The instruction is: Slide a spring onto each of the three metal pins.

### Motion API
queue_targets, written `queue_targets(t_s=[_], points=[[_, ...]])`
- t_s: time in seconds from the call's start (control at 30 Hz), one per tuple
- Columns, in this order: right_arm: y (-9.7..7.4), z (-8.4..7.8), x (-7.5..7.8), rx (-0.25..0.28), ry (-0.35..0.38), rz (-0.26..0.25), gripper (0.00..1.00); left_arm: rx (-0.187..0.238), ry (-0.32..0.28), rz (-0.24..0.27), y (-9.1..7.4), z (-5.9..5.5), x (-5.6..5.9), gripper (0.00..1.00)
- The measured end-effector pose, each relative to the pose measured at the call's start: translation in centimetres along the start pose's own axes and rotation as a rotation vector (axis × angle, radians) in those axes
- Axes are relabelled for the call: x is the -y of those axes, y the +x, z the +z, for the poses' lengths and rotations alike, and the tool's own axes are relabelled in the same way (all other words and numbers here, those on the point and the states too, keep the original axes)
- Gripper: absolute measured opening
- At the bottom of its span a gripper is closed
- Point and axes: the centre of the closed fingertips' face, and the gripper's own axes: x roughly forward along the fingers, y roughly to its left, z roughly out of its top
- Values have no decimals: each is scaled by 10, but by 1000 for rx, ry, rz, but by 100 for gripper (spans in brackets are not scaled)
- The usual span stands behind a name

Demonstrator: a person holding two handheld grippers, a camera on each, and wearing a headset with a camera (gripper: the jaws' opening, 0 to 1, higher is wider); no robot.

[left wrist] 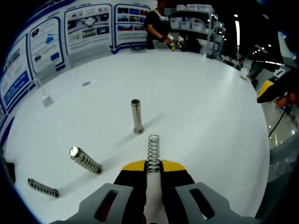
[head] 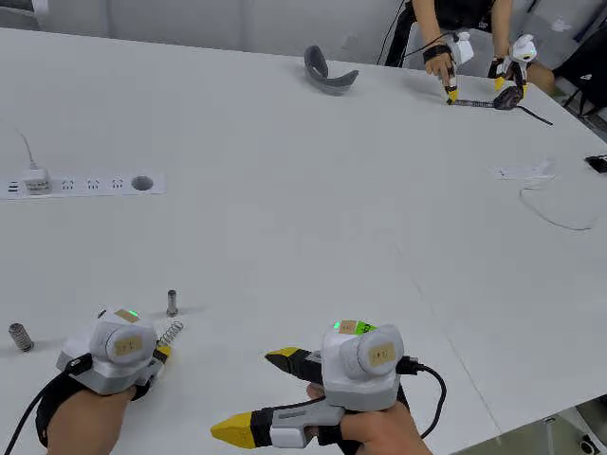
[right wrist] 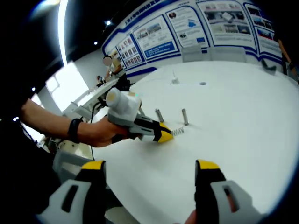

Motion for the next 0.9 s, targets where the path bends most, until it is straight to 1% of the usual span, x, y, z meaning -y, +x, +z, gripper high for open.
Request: queue_targets(t_s=[0.07,0.17,0.27,0.37,0.53,0.6,0.63,0.67,0.7,0.8,0.9], points=[[2,-1,-1,-7,-2,1,79,0,1,-3,-3,-4,-1,10],[4,0,-3,-4,1,6,79,-2,-14,-3,-9,-9,-3,10],[6,-1,-6,-4,2,11,79,1,-40,-2,-17,-14,-4,10],[9,-1,-8,-9,4,19,78,-1,-38,-4,-25,-22,-5,10],[14,2,-13,3,25,34,77,4,-59,-9,-40,-31,-7,10],[16,2,-14,3,29,38,76,6,-65,-10,-46,-32,-6,10],[18,3,-16,1,32,43,75,3,-67,-7,-49,-36,-8,10],[19,3,-16,-1,32,46,75,1,-72,-7,-51,-38,-9,10],[20,3,-18,-3,29,50,75,3,-90,-7,-54,-41,-10,10],[24,4,-24,-5,29,65,74,5,-89,3,-62,-45,-13,10],[30,4,-28,-12,21,80,74,18,-100,6,-71,-44,-14,10]])
